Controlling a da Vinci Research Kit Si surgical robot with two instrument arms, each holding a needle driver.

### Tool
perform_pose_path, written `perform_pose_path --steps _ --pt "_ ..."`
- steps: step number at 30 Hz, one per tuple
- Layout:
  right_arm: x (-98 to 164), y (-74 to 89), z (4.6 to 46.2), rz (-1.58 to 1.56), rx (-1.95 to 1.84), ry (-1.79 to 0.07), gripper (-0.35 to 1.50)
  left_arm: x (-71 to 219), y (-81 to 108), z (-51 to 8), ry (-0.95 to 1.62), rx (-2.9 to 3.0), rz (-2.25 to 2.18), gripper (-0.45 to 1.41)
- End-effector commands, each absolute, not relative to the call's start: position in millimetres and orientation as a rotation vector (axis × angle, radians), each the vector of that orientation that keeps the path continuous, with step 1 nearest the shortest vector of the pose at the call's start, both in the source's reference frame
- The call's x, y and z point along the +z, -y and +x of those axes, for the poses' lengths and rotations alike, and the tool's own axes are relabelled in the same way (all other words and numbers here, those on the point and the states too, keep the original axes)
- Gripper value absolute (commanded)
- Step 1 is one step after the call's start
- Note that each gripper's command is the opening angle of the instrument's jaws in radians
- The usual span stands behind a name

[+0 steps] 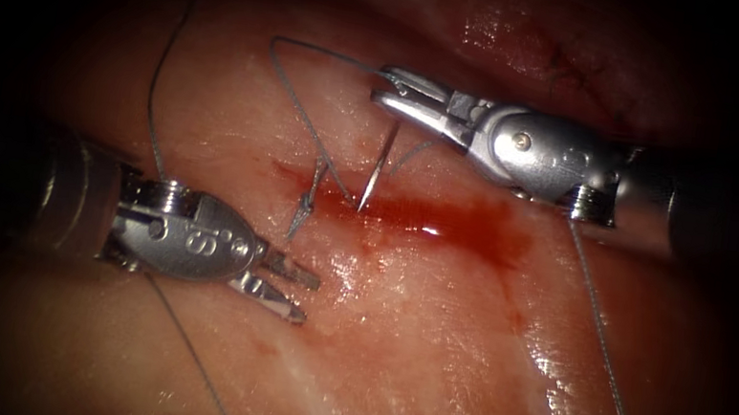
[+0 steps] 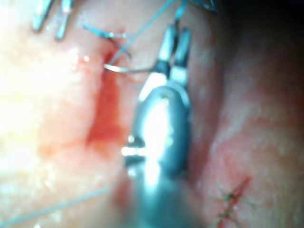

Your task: Wound Closure

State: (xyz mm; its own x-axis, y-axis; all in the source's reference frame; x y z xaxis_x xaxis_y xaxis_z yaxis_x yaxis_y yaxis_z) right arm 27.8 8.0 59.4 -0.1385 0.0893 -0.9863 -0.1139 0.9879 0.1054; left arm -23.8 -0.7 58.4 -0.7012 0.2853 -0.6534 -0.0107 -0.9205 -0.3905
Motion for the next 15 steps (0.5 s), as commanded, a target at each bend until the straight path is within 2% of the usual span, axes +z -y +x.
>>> perform_pose_path --steps 1,11,15 --pt "59.9 -7.4 28.5 -0.004 0.185 -1.705 -0.35 59.1 1.3 -24.3 0.549 2.700 -1.129 -0.03" --pt "59.9 -7.4 28.5 0.052 0.271 -1.724 -0.35 59.2 1.3 -24.2 0.553 2.699 -1.123 -0.05" --pt "59.7 -7.7 28.3 0.152 0.372 -1.789 -0.35 59.3 1.4 -24.1 0.554 2.703 -1.121 -0.05"
